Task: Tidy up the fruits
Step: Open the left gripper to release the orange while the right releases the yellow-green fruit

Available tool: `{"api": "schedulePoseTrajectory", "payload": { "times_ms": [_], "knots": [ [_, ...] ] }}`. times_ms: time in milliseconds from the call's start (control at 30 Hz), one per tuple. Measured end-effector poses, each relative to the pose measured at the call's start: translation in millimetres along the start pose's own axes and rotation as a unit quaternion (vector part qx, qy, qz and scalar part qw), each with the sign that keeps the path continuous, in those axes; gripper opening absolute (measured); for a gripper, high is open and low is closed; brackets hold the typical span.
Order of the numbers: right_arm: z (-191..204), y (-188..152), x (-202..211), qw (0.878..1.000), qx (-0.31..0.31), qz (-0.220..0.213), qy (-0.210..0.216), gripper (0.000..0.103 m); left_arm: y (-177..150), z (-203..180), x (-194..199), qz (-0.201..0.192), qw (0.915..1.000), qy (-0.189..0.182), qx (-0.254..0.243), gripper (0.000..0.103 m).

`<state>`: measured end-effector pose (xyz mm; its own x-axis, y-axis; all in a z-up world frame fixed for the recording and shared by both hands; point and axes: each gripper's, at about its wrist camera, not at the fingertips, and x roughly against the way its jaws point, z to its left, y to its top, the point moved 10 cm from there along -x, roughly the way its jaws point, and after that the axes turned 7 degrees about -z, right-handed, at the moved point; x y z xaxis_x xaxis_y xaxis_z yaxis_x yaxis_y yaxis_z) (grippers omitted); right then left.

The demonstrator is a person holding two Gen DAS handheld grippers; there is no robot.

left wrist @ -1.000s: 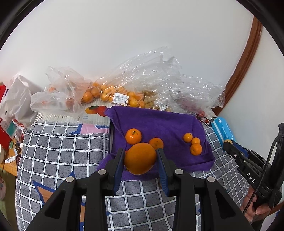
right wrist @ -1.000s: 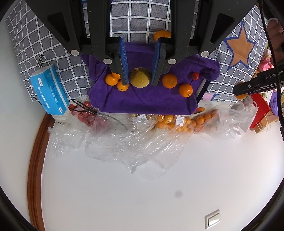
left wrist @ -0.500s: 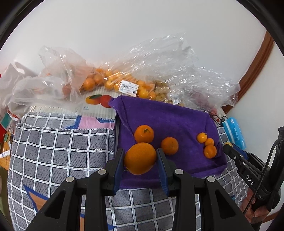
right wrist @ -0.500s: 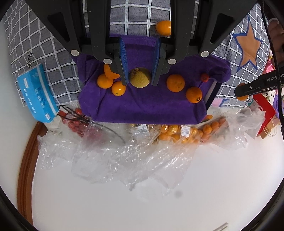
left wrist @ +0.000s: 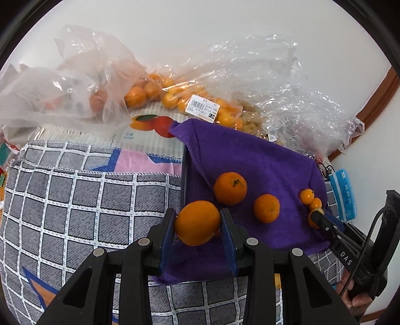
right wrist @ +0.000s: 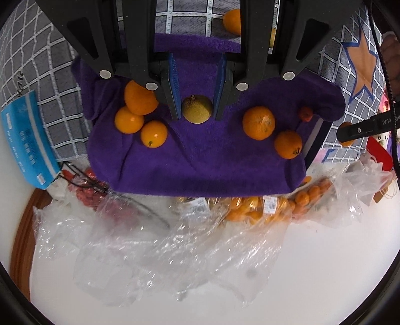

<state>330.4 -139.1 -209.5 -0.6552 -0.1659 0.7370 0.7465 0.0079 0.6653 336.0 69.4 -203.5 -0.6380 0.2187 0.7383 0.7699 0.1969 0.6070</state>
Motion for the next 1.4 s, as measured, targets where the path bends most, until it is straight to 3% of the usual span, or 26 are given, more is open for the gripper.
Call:
{"api": "schedulePoseTrajectory", "payload": {
  "times_ms": [733,1167,1400],
  "knots": [
    [2,-32,-27,0.999,0.013,0.037,0.005,0.026,-15,-45,-41,0.035,0.9981,-0.041,-0.031,0.034],
    [4,-27,-10,1.000,0.012,0.021,0.002,0.048,-18,-51,-44,0.044,0.9971,-0.056,-0.027,0.033],
    [-5,-25,8,1.000,-0.001,0.004,-0.019,0.049,-16,-59,-29,0.032,0.9966,-0.063,-0.042,0.038]
  ]
}}
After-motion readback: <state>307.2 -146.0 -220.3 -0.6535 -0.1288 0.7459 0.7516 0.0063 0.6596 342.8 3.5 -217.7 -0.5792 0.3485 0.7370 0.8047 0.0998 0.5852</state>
